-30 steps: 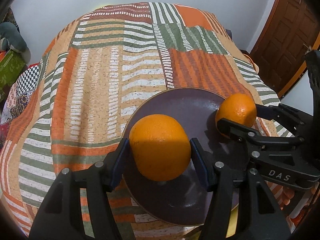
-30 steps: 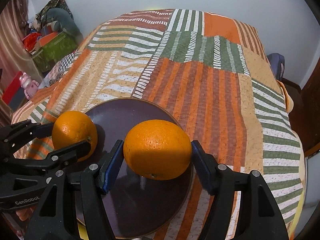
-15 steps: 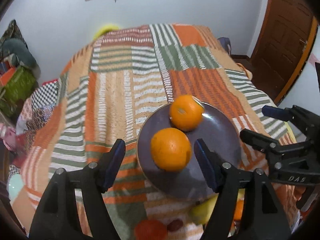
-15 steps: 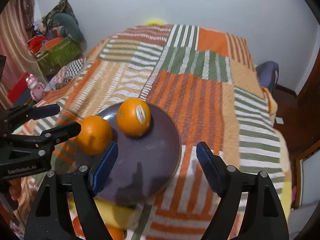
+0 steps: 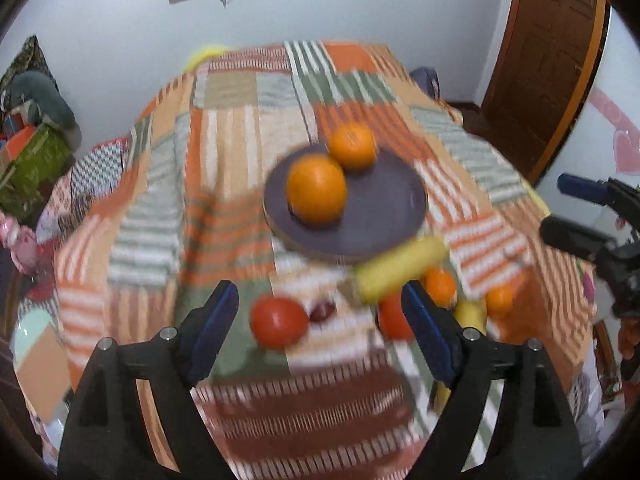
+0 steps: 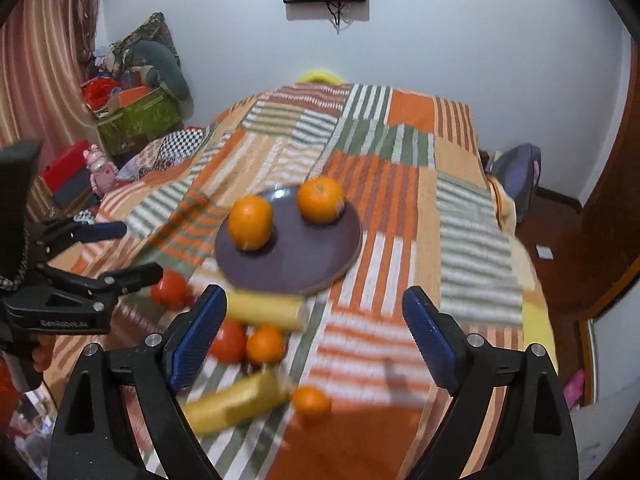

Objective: Organize fruits
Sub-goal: 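Move the right tool to the yellow squash and close around it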

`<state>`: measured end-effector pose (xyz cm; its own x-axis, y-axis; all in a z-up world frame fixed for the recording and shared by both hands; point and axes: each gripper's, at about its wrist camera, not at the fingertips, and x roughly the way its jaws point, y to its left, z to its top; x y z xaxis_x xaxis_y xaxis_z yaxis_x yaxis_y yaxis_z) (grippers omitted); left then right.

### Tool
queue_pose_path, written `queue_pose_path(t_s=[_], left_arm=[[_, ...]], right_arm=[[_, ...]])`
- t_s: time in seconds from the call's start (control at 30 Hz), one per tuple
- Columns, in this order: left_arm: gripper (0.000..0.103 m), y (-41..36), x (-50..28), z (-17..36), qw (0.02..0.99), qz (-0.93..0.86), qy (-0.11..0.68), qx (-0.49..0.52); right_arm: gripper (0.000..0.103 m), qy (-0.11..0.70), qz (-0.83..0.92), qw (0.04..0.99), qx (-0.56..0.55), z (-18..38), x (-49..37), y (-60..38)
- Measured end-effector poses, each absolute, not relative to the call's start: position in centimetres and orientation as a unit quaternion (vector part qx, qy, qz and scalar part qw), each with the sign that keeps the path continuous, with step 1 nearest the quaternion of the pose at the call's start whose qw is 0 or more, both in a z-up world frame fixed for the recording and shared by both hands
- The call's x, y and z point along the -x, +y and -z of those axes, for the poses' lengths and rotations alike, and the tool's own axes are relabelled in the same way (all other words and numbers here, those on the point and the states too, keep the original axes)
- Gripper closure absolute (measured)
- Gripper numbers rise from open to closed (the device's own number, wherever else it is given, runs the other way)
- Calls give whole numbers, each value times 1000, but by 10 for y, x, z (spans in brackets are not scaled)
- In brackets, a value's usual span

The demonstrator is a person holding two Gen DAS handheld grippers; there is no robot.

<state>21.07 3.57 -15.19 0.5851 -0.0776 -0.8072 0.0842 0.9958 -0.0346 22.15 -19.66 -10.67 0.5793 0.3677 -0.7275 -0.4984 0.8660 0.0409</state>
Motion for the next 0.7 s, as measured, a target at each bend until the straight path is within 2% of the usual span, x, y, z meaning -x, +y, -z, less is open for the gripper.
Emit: queue_pose_path(t_s=[0.33, 0.53, 0.7], left_arm=[[19, 18, -176, 217, 859, 48, 509, 15], [19, 3, -175, 227, 859, 52, 509, 0], [19, 3, -171, 226, 847, 92, 521, 53]], right_arm=[[15, 434, -228, 866, 100, 164, -174, -202], [15, 478, -216, 847, 93, 201, -168, -203], [15, 476, -206, 849, 106, 203, -163, -202]])
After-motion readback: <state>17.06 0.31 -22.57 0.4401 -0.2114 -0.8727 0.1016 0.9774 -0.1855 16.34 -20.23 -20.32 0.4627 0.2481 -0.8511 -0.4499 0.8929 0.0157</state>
